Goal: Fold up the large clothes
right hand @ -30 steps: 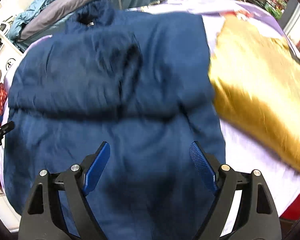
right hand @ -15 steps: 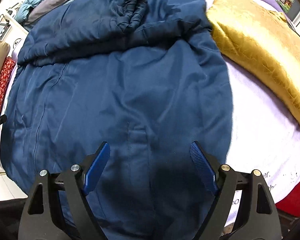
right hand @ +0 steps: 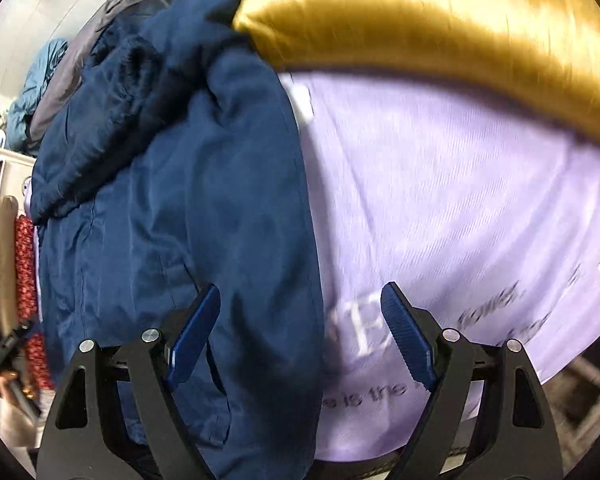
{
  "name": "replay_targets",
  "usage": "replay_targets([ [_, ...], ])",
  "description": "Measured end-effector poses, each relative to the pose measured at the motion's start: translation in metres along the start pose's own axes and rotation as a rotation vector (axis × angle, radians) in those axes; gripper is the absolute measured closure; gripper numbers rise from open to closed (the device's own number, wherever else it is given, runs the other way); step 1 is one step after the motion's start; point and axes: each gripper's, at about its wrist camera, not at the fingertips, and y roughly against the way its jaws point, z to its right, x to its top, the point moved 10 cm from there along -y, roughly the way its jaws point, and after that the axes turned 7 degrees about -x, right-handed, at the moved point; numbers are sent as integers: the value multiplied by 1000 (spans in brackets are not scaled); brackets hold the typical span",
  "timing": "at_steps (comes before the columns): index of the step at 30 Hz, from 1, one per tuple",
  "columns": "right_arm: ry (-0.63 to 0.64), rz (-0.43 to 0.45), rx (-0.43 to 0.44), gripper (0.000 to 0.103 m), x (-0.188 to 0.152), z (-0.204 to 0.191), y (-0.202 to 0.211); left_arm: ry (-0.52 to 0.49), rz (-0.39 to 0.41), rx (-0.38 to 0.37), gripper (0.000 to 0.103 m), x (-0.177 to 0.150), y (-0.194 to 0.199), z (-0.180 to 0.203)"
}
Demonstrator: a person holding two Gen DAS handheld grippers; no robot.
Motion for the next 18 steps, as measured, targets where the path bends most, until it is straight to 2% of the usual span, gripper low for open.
replay_targets([
  [3,29,-35,22,21,-18,-8,-9,-31,-43,-18,8,-17,-10,12],
  [9,104,-65,0,21,-46,-28,-21,-106,-105,36,8,-48,-26,18],
  [13,114,-94,12,21,-60,-28,-23,-107,-121,19,8,-62,-29,20],
  [18,86,-121,38,21,-70,-22,-20,-61,-130,-38,10,-78,-29,13],
])
